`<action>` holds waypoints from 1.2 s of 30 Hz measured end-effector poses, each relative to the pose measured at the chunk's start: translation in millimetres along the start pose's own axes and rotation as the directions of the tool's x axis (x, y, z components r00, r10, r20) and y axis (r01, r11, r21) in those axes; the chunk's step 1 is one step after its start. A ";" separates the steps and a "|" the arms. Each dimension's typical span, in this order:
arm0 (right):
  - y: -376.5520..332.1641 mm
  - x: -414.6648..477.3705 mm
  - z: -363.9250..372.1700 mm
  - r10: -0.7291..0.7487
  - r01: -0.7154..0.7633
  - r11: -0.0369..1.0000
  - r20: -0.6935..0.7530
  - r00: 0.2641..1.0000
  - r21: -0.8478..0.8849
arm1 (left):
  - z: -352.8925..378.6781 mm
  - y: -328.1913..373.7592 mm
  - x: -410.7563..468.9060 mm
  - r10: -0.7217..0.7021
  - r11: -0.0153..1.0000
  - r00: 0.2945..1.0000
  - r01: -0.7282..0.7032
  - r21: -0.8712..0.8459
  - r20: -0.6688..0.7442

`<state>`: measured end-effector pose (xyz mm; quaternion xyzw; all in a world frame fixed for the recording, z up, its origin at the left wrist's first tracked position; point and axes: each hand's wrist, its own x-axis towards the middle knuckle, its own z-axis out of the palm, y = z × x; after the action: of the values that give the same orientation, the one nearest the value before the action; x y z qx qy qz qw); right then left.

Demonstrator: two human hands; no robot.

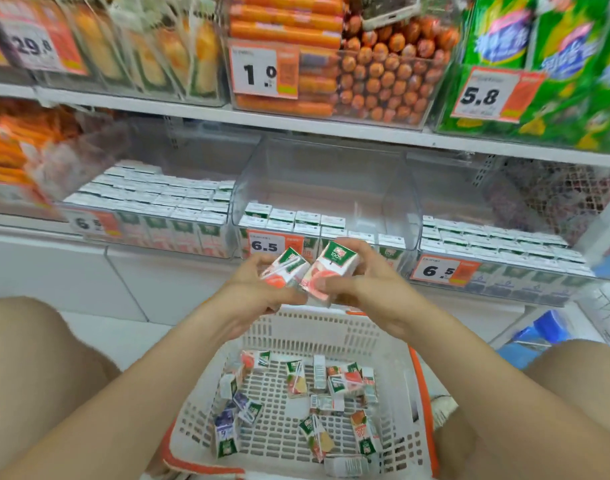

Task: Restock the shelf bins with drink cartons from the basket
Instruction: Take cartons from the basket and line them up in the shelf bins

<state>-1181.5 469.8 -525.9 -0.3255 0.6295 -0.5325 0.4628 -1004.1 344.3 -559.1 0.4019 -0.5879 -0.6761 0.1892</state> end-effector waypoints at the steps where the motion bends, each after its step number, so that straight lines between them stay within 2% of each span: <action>1: -8.5 1.0 1.2 -0.032 0.032 0.999 0.014 0.999 -0.004 | -2.1 9.9 -0.6 0.040 0.998 0.998 -0.038 0.054 -0.045; 4: -39.3 0.7 2.2 -0.123 0.121 0.992 -0.074 0.990 -0.032 | -14.6 36.8 0.0 0.192 0.962 0.977 -0.168 0.217 -0.096; 7: -61.6 3.7 -1.2 -0.218 0.191 0.972 -0.226 0.949 -0.136 | -26.4 61.4 -0.8 0.306 0.905 0.952 -0.284 0.317 -0.020; 10: -62.7 12.6 -2.8 -0.238 0.201 0.965 -0.248 0.939 -0.168 | -30.9 71.9 2.4 0.326 0.871 0.942 -0.332 0.361 0.079; 12: -56.7 20.0 1.5 -0.169 0.162 0.985 -0.208 0.963 -0.053 | -29.7 67.8 6.6 0.293 0.889 0.949 -0.316 0.332 0.120; 15: -56.4 28.6 5.3 -0.008 0.023 0.966 -0.060 0.998 0.258 | -28.7 54.8 21.1 0.246 0.927 0.965 -0.262 0.268 0.093; 17: -59.7 28.8 1.5 -0.006 -0.001 0.940 0.020 1.000 0.340 | -26.3 54.2 24.1 0.243 0.937 0.968 -0.252 0.243 0.067; 19: -59.8 26.7 -1.5 -0.072 0.059 0.958 0.036 0.997 0.282 | -24.7 61.2 18.3 0.250 0.942 0.968 -0.252 0.220 0.038; 21: -57.1 24.6 1.8 -0.183 0.184 0.979 -0.017 0.983 0.084 | -26.9 67.8 14.3 0.269 0.940 0.963 -0.267 0.211 0.023; 23: -54.3 26.0 9.8 -0.293 0.275 0.950 -0.113 0.949 -0.148 | -31.6 75.3 11.2 0.291 0.934 0.957 -0.282 0.220 -0.010; 24: -54.1 27.5 14.9 -0.336 0.305 0.931 -0.149 0.930 -0.201 | -35.1 80.2 9.3 0.303 0.928 0.952 -0.289 0.234 -0.028; 27: -55.0 33.9 33.7 -0.344 0.307 0.931 -0.191 0.919 -0.199 | -55.0 94.7 5.6 0.340 0.898 0.937 -0.299 0.322 -0.078; 32: -66.1 47.7 73.4 -0.312 0.298 0.949 -0.180 0.933 -0.104 | -109.0 111.9 11.1 0.450 0.773 0.877 -0.288 0.565 -0.169; 36: -82.4 76.0 121.6 -0.429 0.404 0.889 -0.081 0.900 -0.214 | -164.8 113.4 32.4 0.474 0.749 0.824 -0.193 0.634 -0.310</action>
<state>-1102.7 338.1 -464.3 -0.4618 0.6210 -0.5759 0.2635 -922.1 187.8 -459.8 0.4703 -0.7672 -0.3060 0.3107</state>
